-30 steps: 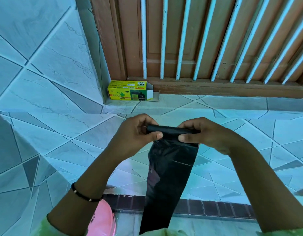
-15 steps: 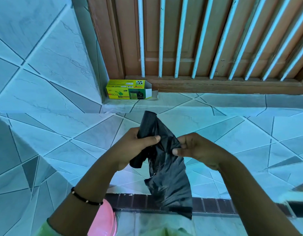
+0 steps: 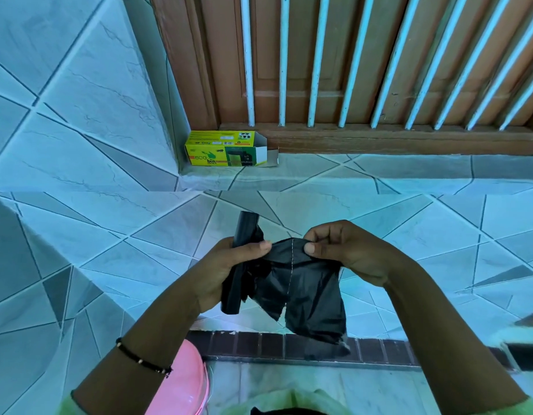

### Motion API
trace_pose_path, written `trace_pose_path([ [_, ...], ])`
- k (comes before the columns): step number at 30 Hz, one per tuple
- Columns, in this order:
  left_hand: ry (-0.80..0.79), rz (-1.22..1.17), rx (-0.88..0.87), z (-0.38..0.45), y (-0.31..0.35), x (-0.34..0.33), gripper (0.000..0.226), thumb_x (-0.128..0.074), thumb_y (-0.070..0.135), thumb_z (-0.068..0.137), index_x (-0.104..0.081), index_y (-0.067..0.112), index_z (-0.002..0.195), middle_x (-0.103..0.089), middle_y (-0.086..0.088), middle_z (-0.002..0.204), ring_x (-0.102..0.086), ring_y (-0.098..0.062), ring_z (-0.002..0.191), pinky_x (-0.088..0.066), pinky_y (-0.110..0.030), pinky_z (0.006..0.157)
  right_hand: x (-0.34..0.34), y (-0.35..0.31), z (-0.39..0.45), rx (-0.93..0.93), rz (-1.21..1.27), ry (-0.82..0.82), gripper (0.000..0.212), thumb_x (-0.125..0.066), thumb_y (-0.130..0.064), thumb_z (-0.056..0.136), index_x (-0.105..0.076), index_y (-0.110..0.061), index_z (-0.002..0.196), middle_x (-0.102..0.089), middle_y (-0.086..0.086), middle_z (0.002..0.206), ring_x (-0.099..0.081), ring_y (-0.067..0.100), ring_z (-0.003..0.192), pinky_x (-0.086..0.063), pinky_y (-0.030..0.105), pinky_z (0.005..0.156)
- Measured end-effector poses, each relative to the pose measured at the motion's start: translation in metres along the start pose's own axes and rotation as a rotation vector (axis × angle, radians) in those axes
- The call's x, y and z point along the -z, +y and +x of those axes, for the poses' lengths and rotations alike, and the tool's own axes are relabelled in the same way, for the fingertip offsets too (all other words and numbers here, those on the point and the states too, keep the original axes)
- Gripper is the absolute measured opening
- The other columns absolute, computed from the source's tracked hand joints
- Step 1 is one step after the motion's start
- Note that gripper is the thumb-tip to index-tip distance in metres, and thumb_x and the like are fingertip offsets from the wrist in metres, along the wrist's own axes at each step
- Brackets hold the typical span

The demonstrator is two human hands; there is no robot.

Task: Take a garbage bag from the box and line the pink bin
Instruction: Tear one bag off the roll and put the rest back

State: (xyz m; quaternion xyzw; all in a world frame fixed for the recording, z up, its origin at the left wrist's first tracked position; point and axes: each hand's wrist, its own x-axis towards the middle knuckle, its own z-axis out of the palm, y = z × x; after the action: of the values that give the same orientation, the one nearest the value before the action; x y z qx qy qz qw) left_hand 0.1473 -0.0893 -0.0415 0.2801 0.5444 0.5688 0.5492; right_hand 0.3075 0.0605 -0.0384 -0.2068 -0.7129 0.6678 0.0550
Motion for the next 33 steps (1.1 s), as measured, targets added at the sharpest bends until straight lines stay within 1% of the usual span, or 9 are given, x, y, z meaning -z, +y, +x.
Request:
trace_pose_path([
  [3,0.116,0.047,-0.042,0.001,-0.006,-0.006,0.02,-0.073,0.025,0.064,-0.058,0.014,0.057,-0.059,0.0,0.055,-0.058,-0.016,0.052,-0.046,-0.022,0.047,-0.007,-0.005,0.003,0.03,-0.019,0.013,0.014,-0.064,-0.023,0.079,-0.067,-0.011,0.073,-0.064,-0.003,0.063,-0.055,0.008,0.059,-0.043,0.015,0.059],
  [7,0.297,0.086,-0.137,0.004,-0.015,-0.012,0.023,-0.076,0.014,0.07,-0.054,0.01,0.066,-0.055,0.001,0.05,-0.051,-0.019,0.046,-0.041,-0.026,0.046,-0.016,-0.007,0.008,0.074,-0.012,0.111,0.012,-0.065,-0.018,0.083,-0.072,-0.011,0.076,-0.072,0.001,0.069,-0.065,0.012,0.065,-0.049,0.02,0.061],
  [9,0.298,0.062,-0.16,0.002,-0.016,-0.013,0.011,-0.073,0.012,0.074,-0.064,0.013,0.08,-0.065,0.002,0.062,-0.061,-0.017,0.056,-0.045,-0.027,0.048,-0.018,-0.006,0.008,0.082,-0.002,0.135,0.012,-0.067,-0.019,0.081,-0.072,-0.01,0.076,-0.072,0.003,0.071,-0.066,0.014,0.067,-0.051,0.022,0.063],
  [12,0.266,0.056,-0.17,-0.002,-0.015,-0.015,0.012,-0.069,0.018,0.078,-0.071,0.015,0.089,-0.072,-0.002,0.078,-0.066,-0.017,0.071,-0.048,-0.028,0.053,-0.018,-0.008,0.005,0.094,0.019,0.074,0.014,-0.066,-0.023,0.076,-0.07,-0.01,0.071,-0.069,-0.002,0.065,-0.062,0.01,0.062,-0.049,0.019,0.062],
  [16,0.221,0.082,-0.141,-0.006,-0.012,-0.017,0.02,-0.08,0.03,0.067,-0.066,0.016,0.073,-0.063,-0.001,0.067,-0.06,-0.017,0.066,-0.046,-0.026,0.059,-0.022,-0.008,0.002,0.113,0.067,-0.034,0.014,-0.063,-0.021,0.077,-0.068,-0.011,0.068,-0.066,-0.008,0.06,-0.059,0.004,0.06,-0.045,0.013,0.062],
  [19,0.232,0.12,-0.141,-0.004,-0.013,-0.021,0.034,-0.085,0.031,0.061,-0.052,0.022,0.057,-0.047,0.006,0.052,-0.046,-0.013,0.051,-0.037,-0.023,0.05,-0.023,-0.004,0.004,0.107,0.118,-0.022,0.014,-0.063,-0.022,0.075,-0.071,-0.011,0.071,-0.069,-0.004,0.065,-0.063,0.007,0.064,-0.048,0.016,0.065],
  [23,0.331,0.043,-0.143,-0.004,-0.011,-0.022,0.019,-0.079,0.019,0.064,-0.062,0.017,0.071,-0.061,0.003,0.056,-0.057,-0.013,0.052,-0.045,-0.021,0.049,-0.022,-0.001,0.005,0.037,0.047,-0.023,0.024,-0.064,-0.032,0.075,-0.073,-0.011,0.076,-0.071,0.003,0.073,-0.063,0.012,0.067,-0.049,0.02,0.065],
  [27,0.34,0.075,-0.169,-0.005,-0.01,-0.022,0.007,-0.074,0.009,0.073,-0.07,0.009,0.079,-0.069,0.006,0.059,-0.063,-0.005,0.054,-0.048,-0.015,0.049,-0.024,0.0,0.006,0.059,-0.026,0.003,0.025,-0.063,-0.03,0.081,-0.071,-0.006,0.077,-0.066,0.009,0.075,-0.057,0.018,0.071,-0.043,0.026,0.068],
  [33,0.335,-0.026,-0.185,-0.006,-0.006,-0.02,0.005,-0.069,0.013,0.076,-0.067,0.011,0.073,-0.067,0.003,0.063,-0.063,-0.009,0.06,-0.051,-0.018,0.054,-0.032,-0.002,0.009,0.21,0.078,0.055,0.02,-0.057,-0.015,0.086,-0.066,-0.013,0.068,-0.059,-0.009,0.06,-0.052,0.005,0.059,-0.043,0.015,0.059],
])
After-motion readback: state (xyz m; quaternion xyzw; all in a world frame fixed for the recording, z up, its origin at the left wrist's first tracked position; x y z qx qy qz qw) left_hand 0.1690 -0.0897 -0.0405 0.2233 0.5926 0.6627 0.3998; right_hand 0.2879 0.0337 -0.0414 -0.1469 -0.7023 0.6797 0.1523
